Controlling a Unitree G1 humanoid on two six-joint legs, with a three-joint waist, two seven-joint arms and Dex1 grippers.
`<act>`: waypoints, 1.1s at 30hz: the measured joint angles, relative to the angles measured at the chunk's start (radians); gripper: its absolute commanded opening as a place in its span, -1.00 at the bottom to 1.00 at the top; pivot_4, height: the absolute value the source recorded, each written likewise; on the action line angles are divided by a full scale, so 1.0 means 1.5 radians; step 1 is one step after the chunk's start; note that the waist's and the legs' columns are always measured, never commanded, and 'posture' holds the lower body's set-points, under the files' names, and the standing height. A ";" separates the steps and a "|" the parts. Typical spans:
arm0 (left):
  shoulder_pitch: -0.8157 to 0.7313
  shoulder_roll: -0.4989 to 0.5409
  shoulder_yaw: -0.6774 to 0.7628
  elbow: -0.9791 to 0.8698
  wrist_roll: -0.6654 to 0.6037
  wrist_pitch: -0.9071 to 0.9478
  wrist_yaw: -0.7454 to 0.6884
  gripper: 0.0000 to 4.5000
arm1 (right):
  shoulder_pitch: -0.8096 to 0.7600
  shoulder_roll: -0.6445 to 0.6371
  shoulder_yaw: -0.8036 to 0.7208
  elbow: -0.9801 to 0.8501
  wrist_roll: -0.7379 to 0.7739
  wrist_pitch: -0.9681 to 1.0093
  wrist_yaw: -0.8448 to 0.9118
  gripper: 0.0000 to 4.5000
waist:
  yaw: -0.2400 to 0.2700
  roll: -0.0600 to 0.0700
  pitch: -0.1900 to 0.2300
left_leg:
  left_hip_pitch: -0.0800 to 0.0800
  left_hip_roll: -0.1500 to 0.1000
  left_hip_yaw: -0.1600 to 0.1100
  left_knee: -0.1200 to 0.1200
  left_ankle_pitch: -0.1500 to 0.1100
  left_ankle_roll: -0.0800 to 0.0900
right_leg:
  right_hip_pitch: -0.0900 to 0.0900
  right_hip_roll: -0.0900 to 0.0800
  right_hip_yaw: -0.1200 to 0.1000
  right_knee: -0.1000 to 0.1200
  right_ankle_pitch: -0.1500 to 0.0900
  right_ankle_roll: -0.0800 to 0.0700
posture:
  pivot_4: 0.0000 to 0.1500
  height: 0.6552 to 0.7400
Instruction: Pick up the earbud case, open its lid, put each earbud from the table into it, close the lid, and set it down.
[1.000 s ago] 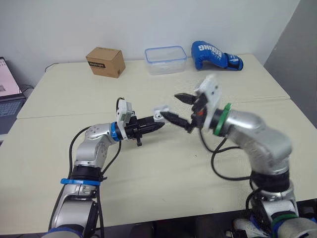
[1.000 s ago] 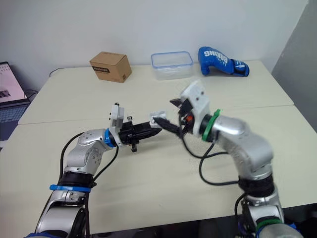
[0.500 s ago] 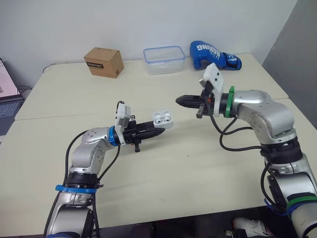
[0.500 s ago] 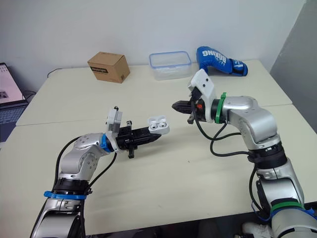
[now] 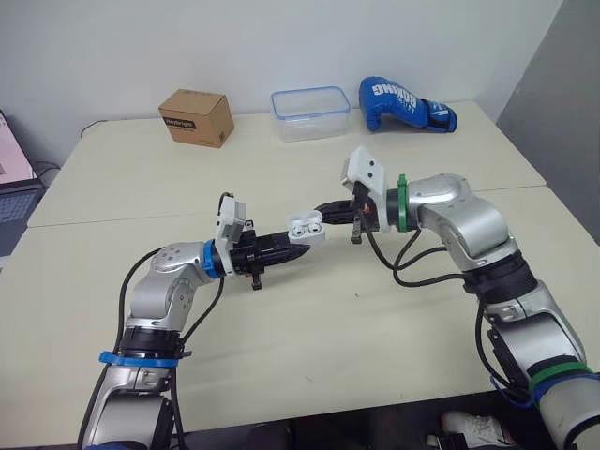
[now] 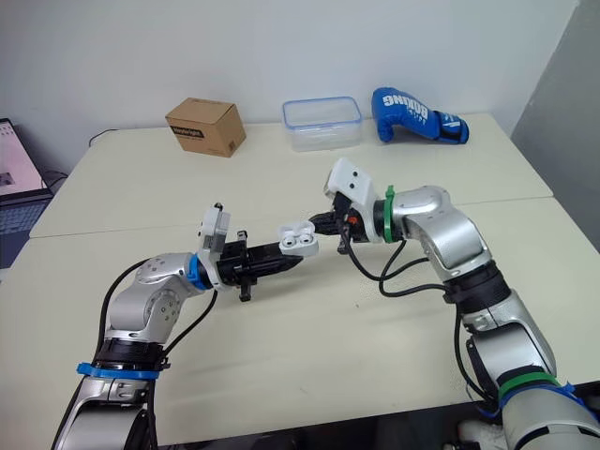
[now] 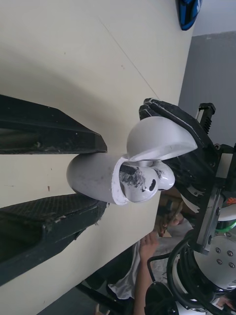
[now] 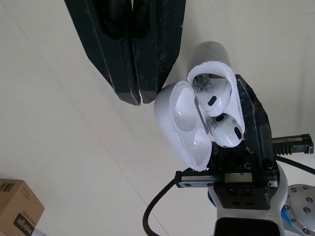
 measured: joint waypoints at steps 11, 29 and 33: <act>0.005 0.005 -0.001 0.003 0.004 0.006 0.001 -0.67 | 0.005 -0.003 -0.001 -0.055 -0.006 0.006 0.015 -0.98 | 0.000 0.000 0.000 | 0.000 0.000 -0.001 0.000 0.000 0.000 | 0.000 0.000 0.000 0.000 0.000 0.000 | 1.00 0.78; -0.024 0.027 -0.003 0.002 0.003 0.152 0.077 -0.67 | 0.034 -0.106 -0.041 -0.100 -0.008 -0.015 0.066 -0.98 | 0.003 0.000 0.000 | 0.000 0.000 0.000 0.000 0.000 0.000 | 0.000 0.000 0.000 0.000 0.000 0.000 | 1.00 0.78; -0.046 0.033 -0.011 -0.012 0.000 0.274 0.134 -0.67 | 0.074 -0.176 -0.055 -0.123 -0.010 -0.065 0.118 -0.98 | 0.004 0.000 0.000 | 0.000 0.000 0.000 0.000 0.000 0.000 | 0.000 0.000 -0.001 0.000 0.000 0.000 | 1.00 0.78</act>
